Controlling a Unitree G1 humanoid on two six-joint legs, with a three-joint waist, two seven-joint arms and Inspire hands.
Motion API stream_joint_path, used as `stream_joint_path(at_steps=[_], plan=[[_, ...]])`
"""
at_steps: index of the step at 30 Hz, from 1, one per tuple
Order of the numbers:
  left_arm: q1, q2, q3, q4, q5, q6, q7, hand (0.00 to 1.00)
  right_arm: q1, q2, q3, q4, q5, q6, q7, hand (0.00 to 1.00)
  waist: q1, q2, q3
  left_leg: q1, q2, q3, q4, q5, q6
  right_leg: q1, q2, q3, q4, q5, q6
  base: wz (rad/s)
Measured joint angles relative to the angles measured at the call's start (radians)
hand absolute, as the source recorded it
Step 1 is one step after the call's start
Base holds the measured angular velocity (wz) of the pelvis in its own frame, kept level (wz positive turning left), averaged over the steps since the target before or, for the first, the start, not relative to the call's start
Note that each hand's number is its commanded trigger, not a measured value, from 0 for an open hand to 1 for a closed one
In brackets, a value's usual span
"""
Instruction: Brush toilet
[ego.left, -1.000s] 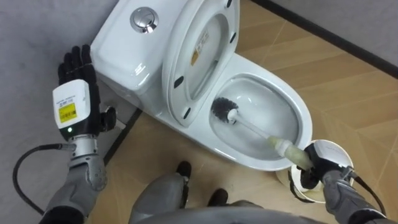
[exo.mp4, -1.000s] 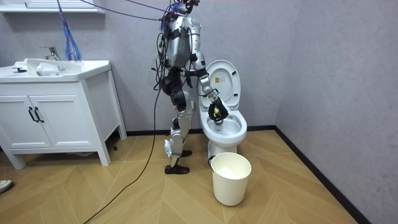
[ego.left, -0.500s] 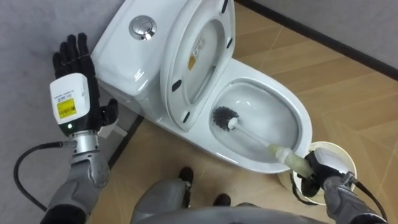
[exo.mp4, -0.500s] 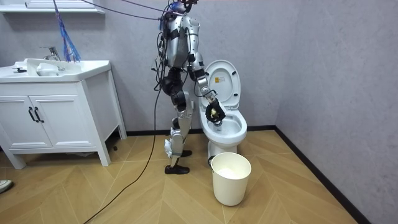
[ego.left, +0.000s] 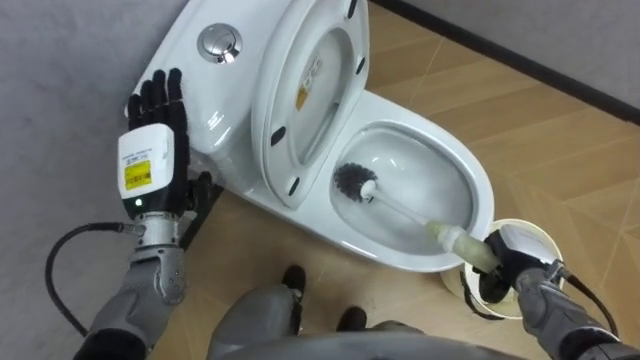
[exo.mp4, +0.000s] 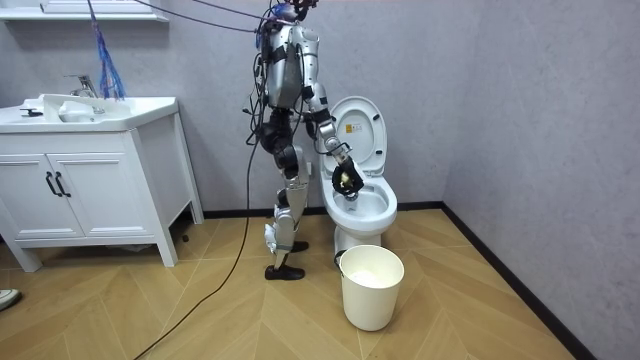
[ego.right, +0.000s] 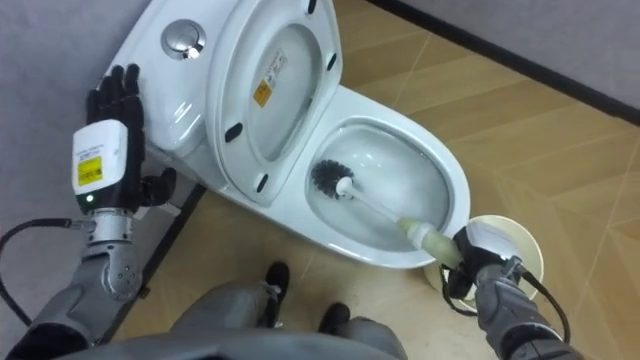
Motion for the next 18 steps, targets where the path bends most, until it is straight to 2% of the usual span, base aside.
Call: stream_joint_path(at_steps=[5, 6, 7, 12, 18], plan=[[-0.017, 0.021, -0.029, 0.012, -0.031, -0.023, -0.007, 0.00, -0.061, -0.002, -0.007, 0.027, -0.010, 0.004, 0.013, 1.00, 0.010, 0.003, 0.0018, -0.022, 0.003, 0.008, -0.004, 0.007, 0.002, -0.036, -0.003, 0.012, 0.021, 0.000, -0.001, -0.05], [-0.028, 0.026, -0.035, 0.028, -0.031, -0.027, -0.005, 0.00, -0.081, -0.007, -0.006, 0.039, -0.010, 0.006, 0.014, 1.00, 0.024, 0.002, 0.0046, -0.026, 0.006, 0.019, -0.003, 0.008, 0.003, -0.046, -0.003, 0.019, 0.027, 0.000, -0.001, -0.21], [-0.039, 0.030, -0.042, 0.039, -0.031, -0.029, -0.005, 0.00, -0.096, -0.014, -0.005, 0.040, -0.010, 0.010, 0.013, 1.00, 0.035, 0.003, 0.0116, -0.029, 0.009, 0.026, -0.001, 0.008, 0.003, -0.053, -0.003, 0.025, 0.037, 0.001, -0.001, -0.19], [-0.080, 0.032, -0.045, 0.058, -0.031, -0.032, -0.005, 0.00, -0.139, -0.024, -0.005, 0.056, -0.008, 0.014, -0.001, 1.00, 0.038, -0.002, 0.0230, -0.071, 0.014, 0.024, 0.006, 0.022, 0.000, -0.098, -0.002, 0.023, 0.056, 0.005, -0.009, -0.01], [-0.164, 0.034, -0.073, 0.112, -0.031, -0.030, 0.033, 0.00, -0.190, -0.030, 0.003, 0.082, 0.013, 0.031, -0.039, 1.00, 0.056, -0.004, 0.0265, -0.136, 0.019, 0.025, -0.011, 0.058, -0.004, -0.187, -0.004, 0.027, 0.094, 0.014, -0.023, -0.02]])
